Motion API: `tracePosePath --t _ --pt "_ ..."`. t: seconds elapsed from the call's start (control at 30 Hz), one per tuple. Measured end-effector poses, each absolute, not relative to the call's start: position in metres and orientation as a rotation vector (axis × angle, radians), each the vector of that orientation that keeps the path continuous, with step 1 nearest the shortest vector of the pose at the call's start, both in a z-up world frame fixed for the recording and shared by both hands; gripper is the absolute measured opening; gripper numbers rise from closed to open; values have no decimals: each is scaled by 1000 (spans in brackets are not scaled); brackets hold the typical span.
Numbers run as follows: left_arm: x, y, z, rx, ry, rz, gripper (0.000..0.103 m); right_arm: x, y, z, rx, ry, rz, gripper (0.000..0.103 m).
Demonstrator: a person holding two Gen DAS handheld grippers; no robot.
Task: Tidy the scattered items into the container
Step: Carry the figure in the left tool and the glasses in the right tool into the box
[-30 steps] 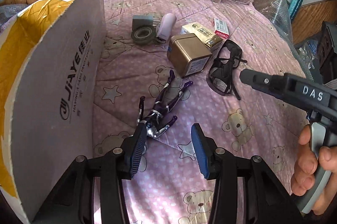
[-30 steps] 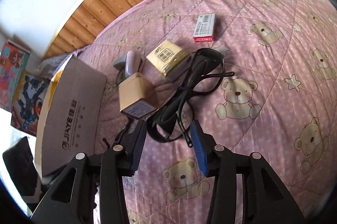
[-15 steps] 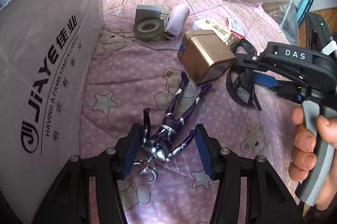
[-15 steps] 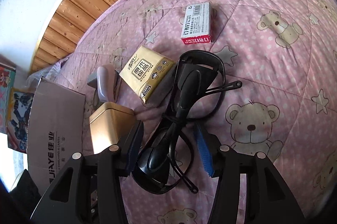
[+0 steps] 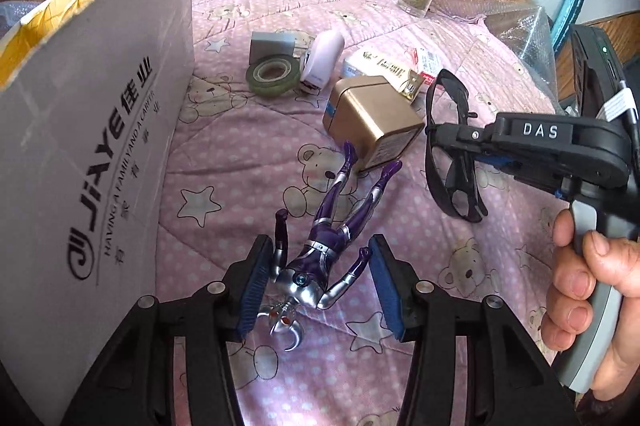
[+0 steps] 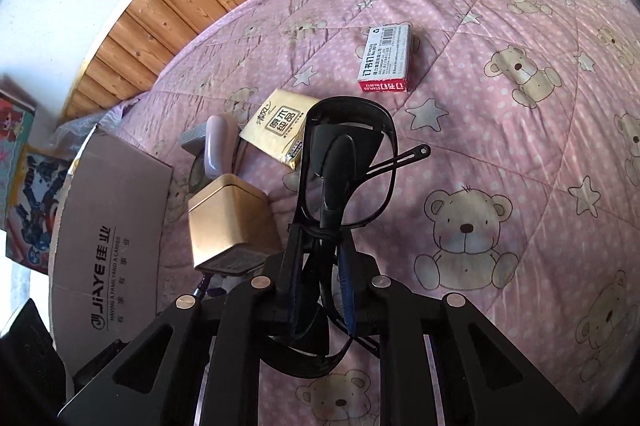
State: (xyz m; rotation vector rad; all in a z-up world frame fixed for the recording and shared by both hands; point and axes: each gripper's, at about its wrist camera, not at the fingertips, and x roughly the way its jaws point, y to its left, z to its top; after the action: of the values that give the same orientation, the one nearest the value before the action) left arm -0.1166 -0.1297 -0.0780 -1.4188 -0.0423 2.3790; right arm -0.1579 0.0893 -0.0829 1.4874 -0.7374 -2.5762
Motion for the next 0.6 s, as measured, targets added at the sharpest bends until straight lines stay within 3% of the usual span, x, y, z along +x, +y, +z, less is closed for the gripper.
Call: tracePosePath --t 0.6 --pt "-86 -131 -30 -1357 -43 2412 51 -87 65 -51 1457 -694 -2574 17"
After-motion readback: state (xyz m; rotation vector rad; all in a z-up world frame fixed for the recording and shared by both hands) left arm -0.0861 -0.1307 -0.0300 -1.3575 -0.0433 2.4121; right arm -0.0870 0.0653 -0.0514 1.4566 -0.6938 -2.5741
